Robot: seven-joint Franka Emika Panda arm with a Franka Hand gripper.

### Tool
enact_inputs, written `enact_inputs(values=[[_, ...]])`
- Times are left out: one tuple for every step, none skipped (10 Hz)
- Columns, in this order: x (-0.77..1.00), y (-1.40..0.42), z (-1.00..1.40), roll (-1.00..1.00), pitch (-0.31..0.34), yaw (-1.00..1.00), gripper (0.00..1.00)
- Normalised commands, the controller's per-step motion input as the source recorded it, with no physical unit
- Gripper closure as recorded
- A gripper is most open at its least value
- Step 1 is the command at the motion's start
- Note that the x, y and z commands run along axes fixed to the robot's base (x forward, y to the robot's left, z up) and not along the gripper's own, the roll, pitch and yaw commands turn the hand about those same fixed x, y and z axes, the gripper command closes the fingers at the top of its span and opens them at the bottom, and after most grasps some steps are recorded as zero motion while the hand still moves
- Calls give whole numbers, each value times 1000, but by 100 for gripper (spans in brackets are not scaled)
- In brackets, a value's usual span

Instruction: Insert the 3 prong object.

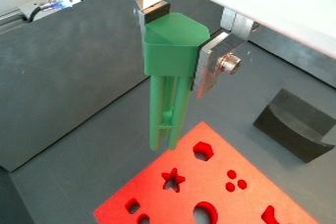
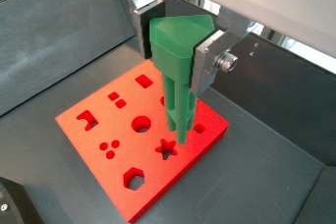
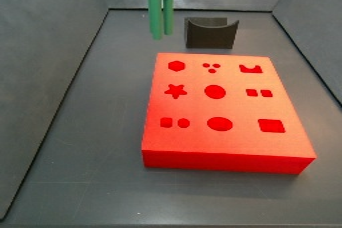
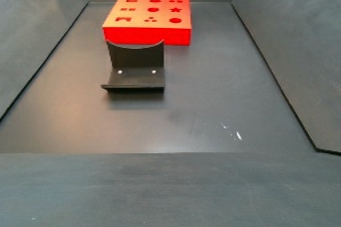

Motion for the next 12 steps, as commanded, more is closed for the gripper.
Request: enact_inputs(values=[[366, 66, -83, 0, -20, 374, 100], [377, 17, -146, 0, -66, 700, 100], [406, 0, -71, 0, -40, 734, 100], [546, 0, -51, 0, -7, 646, 100], [697, 0, 0, 14, 0, 537, 100], [677, 0, 0, 173, 13, 494, 100], [689, 0, 0, 274, 43, 443, 100], [837, 103, -146, 180, 99, 351, 100], [1000, 171, -534, 0, 99, 40, 100], [1000, 249, -631, 0, 106, -137, 100], [949, 297, -720, 13, 114, -251, 100], [931, 291, -749, 36, 206, -180, 100]])
